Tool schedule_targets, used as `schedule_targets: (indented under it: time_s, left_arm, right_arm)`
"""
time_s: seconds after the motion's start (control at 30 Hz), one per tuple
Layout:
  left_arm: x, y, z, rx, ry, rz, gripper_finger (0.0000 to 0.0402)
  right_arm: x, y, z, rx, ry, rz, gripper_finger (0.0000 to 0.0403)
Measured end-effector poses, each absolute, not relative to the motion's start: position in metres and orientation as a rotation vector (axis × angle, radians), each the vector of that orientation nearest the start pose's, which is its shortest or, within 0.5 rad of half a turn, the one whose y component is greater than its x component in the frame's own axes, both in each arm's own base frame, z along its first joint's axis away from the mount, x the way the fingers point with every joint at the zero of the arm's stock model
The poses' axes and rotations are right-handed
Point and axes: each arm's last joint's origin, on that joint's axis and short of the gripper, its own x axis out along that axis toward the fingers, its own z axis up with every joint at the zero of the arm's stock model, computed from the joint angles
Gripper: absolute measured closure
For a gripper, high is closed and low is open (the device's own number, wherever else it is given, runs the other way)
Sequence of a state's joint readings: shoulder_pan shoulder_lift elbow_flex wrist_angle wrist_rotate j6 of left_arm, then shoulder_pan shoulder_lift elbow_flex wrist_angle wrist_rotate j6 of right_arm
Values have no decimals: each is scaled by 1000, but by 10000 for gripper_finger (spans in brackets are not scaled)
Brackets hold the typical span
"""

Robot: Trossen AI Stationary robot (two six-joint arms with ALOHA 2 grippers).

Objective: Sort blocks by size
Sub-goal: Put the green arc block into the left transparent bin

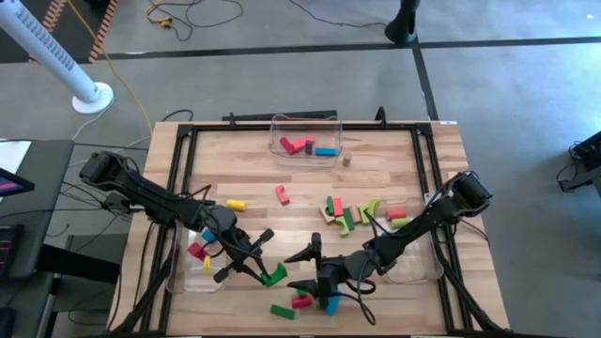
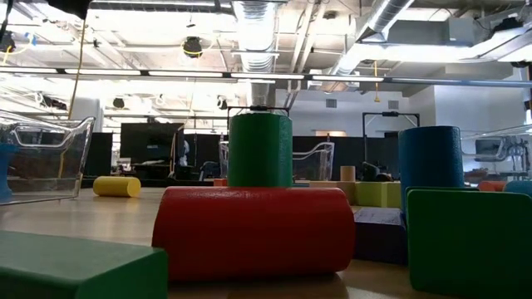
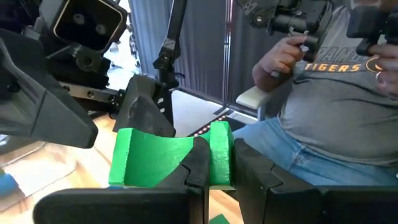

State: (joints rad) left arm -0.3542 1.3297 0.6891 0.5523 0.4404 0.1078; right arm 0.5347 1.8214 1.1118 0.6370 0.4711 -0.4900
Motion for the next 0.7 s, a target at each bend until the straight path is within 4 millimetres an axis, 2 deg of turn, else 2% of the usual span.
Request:
schedule_targets:
  time_s: [0.2,0.4,0.7]
  left_arm:
    - [270,-113,248,77,0,-795,359]
    - [284,-115,239,62,42,-787,359]
    - [284,-115,248,67,-33,-783,359]
  right_arm:
    - [357,190,239,-496,37,90,74]
    - [357,191,240,-499,24,94,75]
    - [356,191,236,-510,56,104,75]
